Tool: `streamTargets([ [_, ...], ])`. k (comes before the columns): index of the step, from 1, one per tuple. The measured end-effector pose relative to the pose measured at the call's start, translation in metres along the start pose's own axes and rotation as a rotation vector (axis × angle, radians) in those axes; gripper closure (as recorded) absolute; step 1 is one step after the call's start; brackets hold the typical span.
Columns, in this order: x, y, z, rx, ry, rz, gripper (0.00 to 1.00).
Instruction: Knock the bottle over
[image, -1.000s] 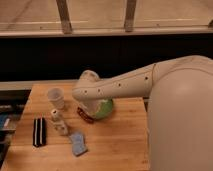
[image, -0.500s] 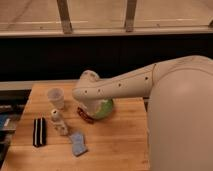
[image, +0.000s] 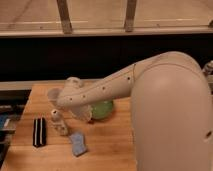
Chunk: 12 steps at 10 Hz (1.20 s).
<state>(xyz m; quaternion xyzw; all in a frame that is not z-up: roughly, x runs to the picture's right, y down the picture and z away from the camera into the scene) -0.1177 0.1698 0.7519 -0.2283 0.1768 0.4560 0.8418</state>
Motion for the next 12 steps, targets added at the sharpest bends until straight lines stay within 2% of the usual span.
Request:
streamTargets([
  [3,0.01,0.038,-0.003,-0.014,0.005,-0.074,1.0],
  [8,0.017,0.12,-0.014,-0.109,-0.021,-0.273,1.0],
  [10,0.009,0.147,-0.022,-0.153,-0.056,-0.358,1.0],
  [11,0.003,0.156,-0.03,-0.171,-0.098,-0.393,1.0],
  [12,-0.002,0.157,-0.036,-0.17,-0.141,-0.412,1.0],
])
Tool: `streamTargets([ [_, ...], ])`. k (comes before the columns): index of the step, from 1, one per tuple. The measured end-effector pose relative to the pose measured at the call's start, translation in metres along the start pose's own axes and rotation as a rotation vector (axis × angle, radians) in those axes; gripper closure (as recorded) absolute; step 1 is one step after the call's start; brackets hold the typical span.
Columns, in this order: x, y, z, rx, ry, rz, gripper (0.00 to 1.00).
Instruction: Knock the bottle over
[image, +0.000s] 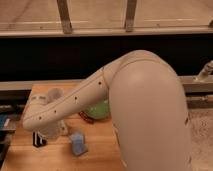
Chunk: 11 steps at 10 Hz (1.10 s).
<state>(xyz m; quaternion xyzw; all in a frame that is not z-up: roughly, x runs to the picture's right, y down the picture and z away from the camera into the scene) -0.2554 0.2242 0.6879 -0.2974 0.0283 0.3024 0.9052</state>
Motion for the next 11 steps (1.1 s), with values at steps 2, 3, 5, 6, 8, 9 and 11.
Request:
streamTargets([
  [2,-0.011,-0.014,-0.009,0.023,-0.073,0.001,1.0],
  [3,-0.014,-0.029,-0.008,0.033,-0.088,0.013,1.0],
  [5,-0.023,-0.066,-0.004,0.04,-0.122,0.043,1.0],
  [6,-0.028,-0.086,-0.001,0.034,-0.142,0.062,1.0],
  [8,-0.041,-0.113,0.005,0.032,-0.176,0.093,1.0],
  [9,-0.047,-0.123,0.002,0.049,-0.194,0.109,1.0],
  [11,-0.044,-0.141,-0.011,0.102,-0.208,0.166,1.0],
])
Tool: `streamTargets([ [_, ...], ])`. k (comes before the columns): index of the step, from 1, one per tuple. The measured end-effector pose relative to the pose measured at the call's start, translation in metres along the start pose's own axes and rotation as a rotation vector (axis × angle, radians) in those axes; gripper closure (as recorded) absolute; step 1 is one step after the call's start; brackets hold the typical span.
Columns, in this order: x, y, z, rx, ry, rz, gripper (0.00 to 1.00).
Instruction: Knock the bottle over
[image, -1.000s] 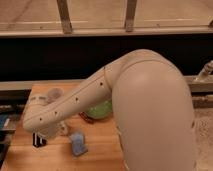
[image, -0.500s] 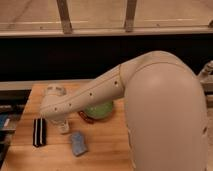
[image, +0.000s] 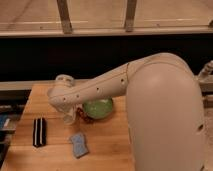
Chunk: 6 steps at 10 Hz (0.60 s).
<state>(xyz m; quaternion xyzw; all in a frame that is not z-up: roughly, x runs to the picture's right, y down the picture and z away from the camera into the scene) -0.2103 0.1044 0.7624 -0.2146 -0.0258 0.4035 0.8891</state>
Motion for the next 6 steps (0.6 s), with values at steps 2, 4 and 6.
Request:
streamTargets([
  [2,0.02,-0.026,-0.016,0.058,-0.011,0.08,1.0],
  [4,0.052,-0.052,-0.035,0.115,-0.021,0.163,1.0],
  [6,0.081,-0.079,-0.048,0.151,-0.032,0.253,1.0],
])
